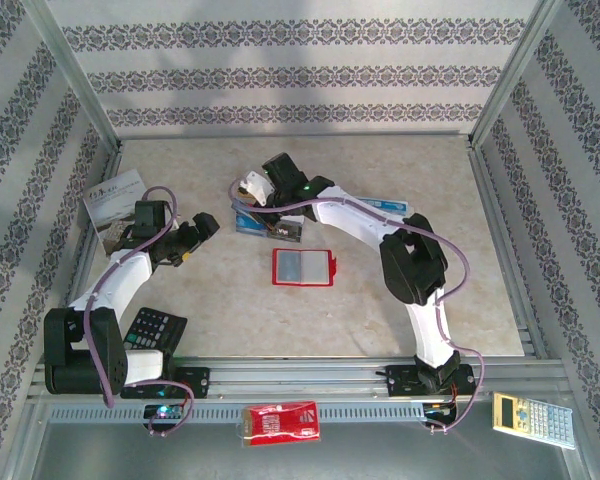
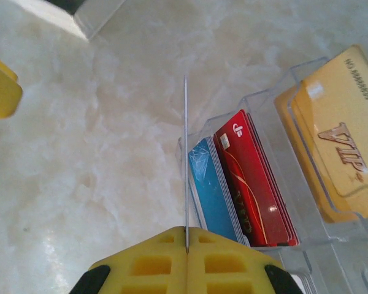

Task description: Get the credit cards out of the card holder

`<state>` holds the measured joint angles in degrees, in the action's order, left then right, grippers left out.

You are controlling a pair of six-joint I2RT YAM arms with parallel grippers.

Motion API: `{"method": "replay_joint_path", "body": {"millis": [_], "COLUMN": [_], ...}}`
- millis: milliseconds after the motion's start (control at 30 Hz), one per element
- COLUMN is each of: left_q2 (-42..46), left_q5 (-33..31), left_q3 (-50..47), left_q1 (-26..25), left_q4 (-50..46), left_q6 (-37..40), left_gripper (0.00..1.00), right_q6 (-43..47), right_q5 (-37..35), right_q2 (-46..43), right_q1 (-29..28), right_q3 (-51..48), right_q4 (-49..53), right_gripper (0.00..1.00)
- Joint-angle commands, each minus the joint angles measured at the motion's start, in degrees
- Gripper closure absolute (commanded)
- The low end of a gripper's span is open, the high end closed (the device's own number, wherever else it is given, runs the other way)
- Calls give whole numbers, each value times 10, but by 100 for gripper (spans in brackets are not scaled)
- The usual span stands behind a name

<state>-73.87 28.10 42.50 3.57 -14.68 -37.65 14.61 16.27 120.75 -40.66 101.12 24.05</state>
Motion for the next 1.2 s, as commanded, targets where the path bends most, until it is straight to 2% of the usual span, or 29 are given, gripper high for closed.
{"method": "replay_joint_path", "body": {"millis": [0, 500, 900, 1167], "left_q2": [3, -5, -6, -5], "left_q5": [9, 20, 25, 29], "left_q3": [11, 6, -1, -3], "left_q1": [9, 13, 15, 17], "left_q4": [-22, -23, -23, -21], "left_q6": [16, 20, 23, 24], "left_gripper": [0, 0, 0, 0], "right_q6": [69, 152, 164, 167], "right_q5": [-28, -40, -51, -61], "right_q2": [29, 100, 135, 143], "right_q1": [-3, -4, -4, -5], "right_q3": [40, 120, 172, 190], "right_q4": [48, 119, 153, 169], "right_gripper": [100, 100, 100, 86]}}
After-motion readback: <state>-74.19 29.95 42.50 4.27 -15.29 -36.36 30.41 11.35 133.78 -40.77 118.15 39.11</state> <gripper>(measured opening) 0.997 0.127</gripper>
